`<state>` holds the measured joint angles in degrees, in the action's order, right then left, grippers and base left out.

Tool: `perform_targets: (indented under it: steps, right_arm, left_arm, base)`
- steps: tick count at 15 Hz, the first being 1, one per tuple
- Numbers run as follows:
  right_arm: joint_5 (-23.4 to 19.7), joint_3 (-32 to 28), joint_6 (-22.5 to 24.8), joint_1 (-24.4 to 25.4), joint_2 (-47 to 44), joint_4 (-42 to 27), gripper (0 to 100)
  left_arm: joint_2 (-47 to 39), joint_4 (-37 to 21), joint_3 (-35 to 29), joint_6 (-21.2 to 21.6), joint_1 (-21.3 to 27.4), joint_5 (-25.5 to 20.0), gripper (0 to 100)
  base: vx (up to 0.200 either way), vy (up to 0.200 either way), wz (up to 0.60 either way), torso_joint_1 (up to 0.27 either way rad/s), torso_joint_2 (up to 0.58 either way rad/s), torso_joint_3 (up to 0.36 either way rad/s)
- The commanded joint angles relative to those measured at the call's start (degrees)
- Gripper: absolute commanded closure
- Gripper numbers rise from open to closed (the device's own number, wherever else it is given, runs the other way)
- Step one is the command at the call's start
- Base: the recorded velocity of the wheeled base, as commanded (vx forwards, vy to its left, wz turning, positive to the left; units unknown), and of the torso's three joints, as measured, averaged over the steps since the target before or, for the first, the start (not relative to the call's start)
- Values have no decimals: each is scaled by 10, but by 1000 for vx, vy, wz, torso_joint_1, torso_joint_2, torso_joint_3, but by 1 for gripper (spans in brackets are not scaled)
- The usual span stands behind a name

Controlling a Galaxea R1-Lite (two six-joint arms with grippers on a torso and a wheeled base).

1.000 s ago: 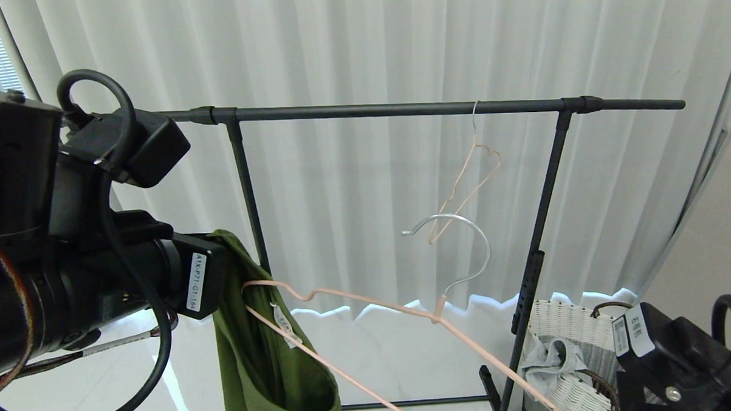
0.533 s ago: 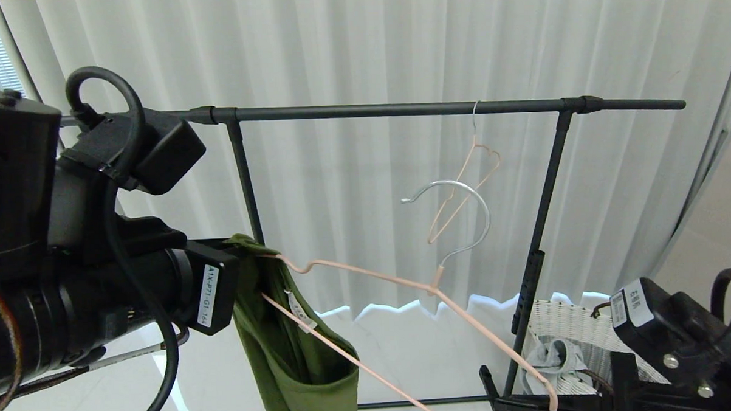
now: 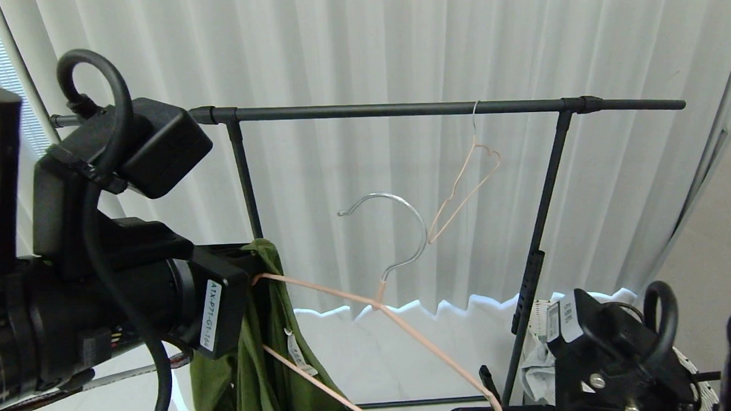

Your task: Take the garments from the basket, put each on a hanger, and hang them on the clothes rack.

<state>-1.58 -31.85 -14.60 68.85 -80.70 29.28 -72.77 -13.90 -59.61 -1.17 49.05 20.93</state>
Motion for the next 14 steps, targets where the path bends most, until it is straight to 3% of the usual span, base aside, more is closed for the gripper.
perform_targets:
  steps: [1, 7, 9, 11, 14]
  right_arm:
    - [-3, -8, -2, 1, -50, 17, 100]
    - [-4, -80, -7, 7, -133, 17, 100]
    - [-1, -101, -31, 15, -150, 17, 100]
    - [3, -101, -38, 15, -149, 17, 100]
    - [44, -101, -70, 13, -134, 17, 100]
  left_arm:
    - [4, 0, -2, -5, 24, 0, 100]
    - [0, 0, -15, -19, 77, 0, 100]
    - [0, 0, -14, -34, 92, 0, 100]
    - [4, 0, -7, -35, 95, 3, 100]
    - [15, 0, 1, -32, 77, 8, 100]
  base:
    - [0, 0, 0, 0, 0, 0]
    - [0, 0, 0, 0, 0, 0]
    - [0, 0, 0, 0, 0, 0]
    - [0, 0, 0, 0, 0, 0]
    - [0, 0, 0, 0, 0, 0]
